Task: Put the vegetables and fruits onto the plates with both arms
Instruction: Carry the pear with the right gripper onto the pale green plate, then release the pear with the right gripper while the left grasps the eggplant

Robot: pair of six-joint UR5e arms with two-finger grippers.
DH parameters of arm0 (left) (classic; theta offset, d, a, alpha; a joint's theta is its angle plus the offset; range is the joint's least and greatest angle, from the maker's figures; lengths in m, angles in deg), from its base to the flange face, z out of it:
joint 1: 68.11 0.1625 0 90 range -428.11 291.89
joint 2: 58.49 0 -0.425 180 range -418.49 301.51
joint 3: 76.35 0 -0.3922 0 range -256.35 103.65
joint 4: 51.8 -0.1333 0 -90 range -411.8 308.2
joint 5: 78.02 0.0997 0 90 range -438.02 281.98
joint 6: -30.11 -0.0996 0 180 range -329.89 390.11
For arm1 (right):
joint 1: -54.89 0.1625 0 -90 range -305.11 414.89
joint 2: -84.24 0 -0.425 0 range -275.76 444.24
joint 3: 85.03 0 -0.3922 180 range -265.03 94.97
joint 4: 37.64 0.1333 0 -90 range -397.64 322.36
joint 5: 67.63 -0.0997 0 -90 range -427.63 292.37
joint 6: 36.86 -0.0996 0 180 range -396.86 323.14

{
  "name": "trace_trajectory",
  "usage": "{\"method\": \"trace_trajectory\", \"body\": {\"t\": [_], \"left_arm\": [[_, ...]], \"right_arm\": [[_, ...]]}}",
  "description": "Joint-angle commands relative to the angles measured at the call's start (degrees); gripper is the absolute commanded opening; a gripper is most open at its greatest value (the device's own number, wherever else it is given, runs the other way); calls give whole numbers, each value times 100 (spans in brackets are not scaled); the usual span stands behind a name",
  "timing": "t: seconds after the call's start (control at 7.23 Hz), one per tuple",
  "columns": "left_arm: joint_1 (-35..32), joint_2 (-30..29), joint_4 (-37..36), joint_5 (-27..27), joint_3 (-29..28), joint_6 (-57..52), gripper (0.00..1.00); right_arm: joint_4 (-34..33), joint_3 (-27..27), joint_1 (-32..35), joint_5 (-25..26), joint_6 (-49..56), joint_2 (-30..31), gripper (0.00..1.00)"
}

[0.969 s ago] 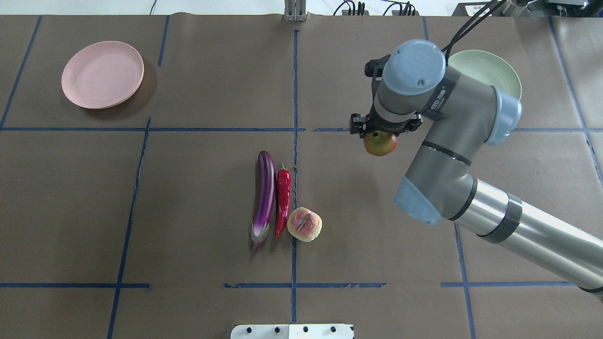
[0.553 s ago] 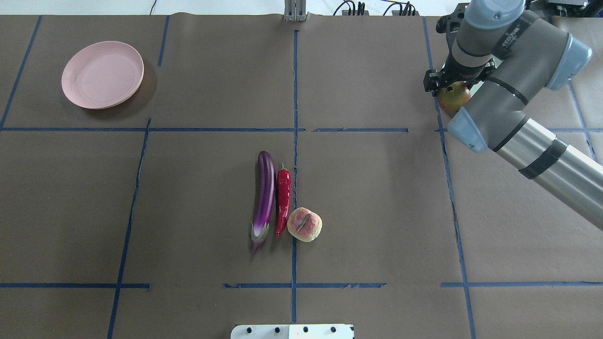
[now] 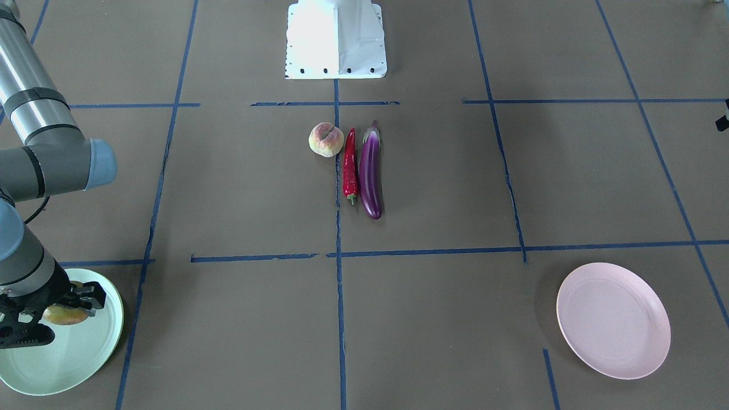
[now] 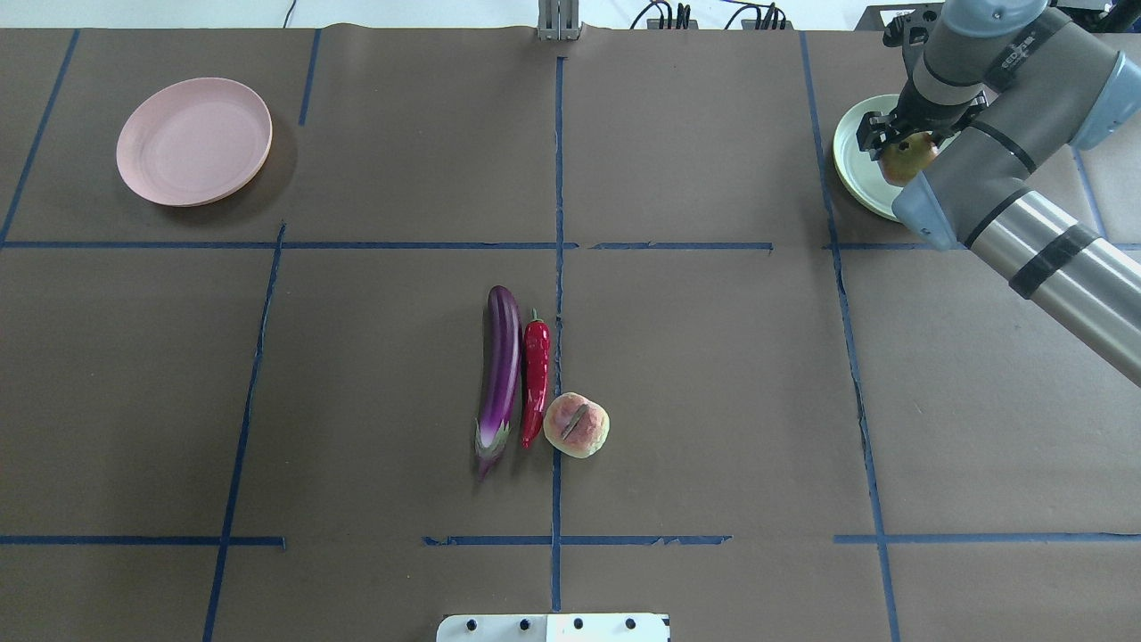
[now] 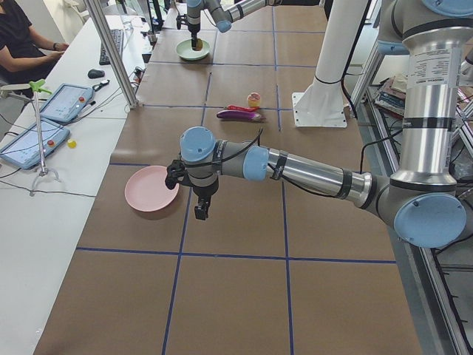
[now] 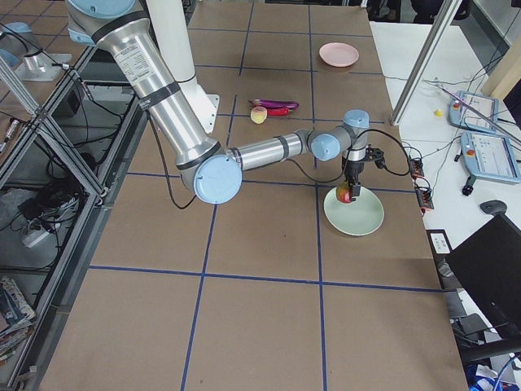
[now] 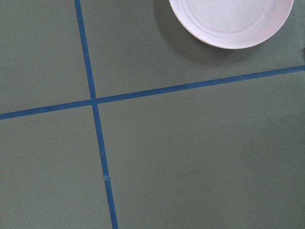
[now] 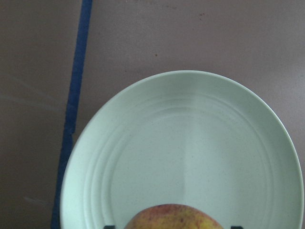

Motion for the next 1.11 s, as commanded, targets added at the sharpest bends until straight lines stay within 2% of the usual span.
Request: {"method": "trace_trajectory", "body": {"t": [0.0,0.14,0.28,0.42,0.69,0.97], "left_arm": [[9,0,0,-7,-1,0,100],[35,0,9,-7,8,-17,100],[305,0,174,-163,25,17,100],[525,-69,280,-321,34,609,100],[1306,-367,1401,-271,104,2574,100],[2760,-1549,1565,-148,43,4518,100]], "right_arm": [[40,25,-12,-23,17,46,100],[40,-97,5,-153,44,55,100],[40,-420,101,-564,61,186,100],[-29,-1102,128,-881,35,483,100],[-39,-1791,119,-1102,-26,907,100],[-30,-2468,111,-1682,-261,1258,100]]}}
